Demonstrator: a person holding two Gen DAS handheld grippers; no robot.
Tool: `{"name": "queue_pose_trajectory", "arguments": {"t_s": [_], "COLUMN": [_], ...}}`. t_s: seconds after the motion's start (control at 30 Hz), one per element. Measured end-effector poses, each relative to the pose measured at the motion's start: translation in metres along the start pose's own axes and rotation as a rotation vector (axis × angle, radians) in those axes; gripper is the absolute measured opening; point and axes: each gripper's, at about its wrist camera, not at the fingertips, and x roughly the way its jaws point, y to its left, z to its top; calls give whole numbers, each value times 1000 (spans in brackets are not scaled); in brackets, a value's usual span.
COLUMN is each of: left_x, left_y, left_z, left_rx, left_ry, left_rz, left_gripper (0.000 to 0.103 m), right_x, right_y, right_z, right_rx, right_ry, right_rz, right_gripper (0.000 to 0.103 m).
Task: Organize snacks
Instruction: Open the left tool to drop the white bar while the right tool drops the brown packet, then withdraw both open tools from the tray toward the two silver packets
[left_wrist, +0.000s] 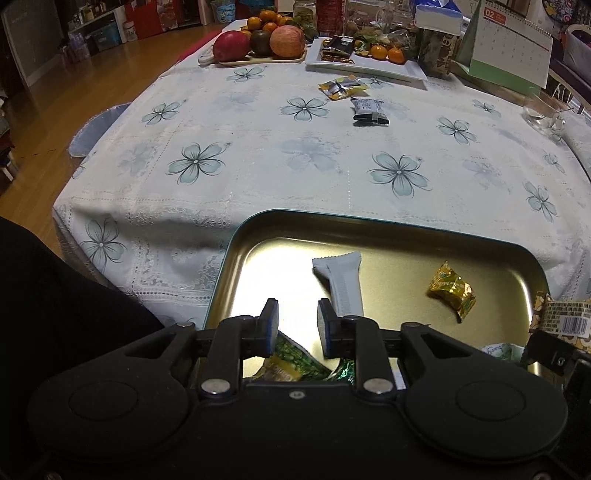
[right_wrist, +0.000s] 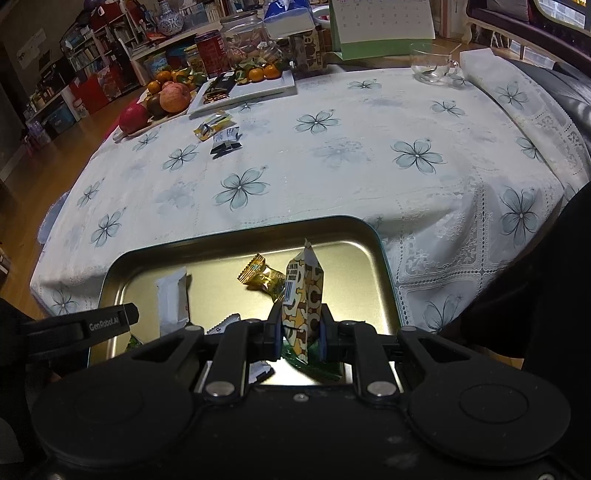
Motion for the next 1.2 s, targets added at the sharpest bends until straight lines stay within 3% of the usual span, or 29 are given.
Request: {"name": "queue_pose_trajectory", "arguments": {"t_s": [0.2,0.57,0.7,0.77,1.2], "left_x": [-2,2,3,3,3], "left_y": [5,17,15,13,11], "left_z": [-6,-6,-7,-7,-8], "left_rx": [24,-35,-26,-19,-5], "left_ry": [-2,26,30,29,27], "left_rz": [22,-3,-6,-5,-4], "left_gripper": [32,32,32,32,32], "right_x": [4,2,0,-1,10], "right_y": [13,34,31,27,6], "right_z": [-3,-13,-12,-10,-1], "right_rx": [-59,-177,-157,-135,2], "right_ry": [22,61,41,36,69], "right_rz": [53,152,132,126,74], "right_gripper": [18,22,37,40,41]}}
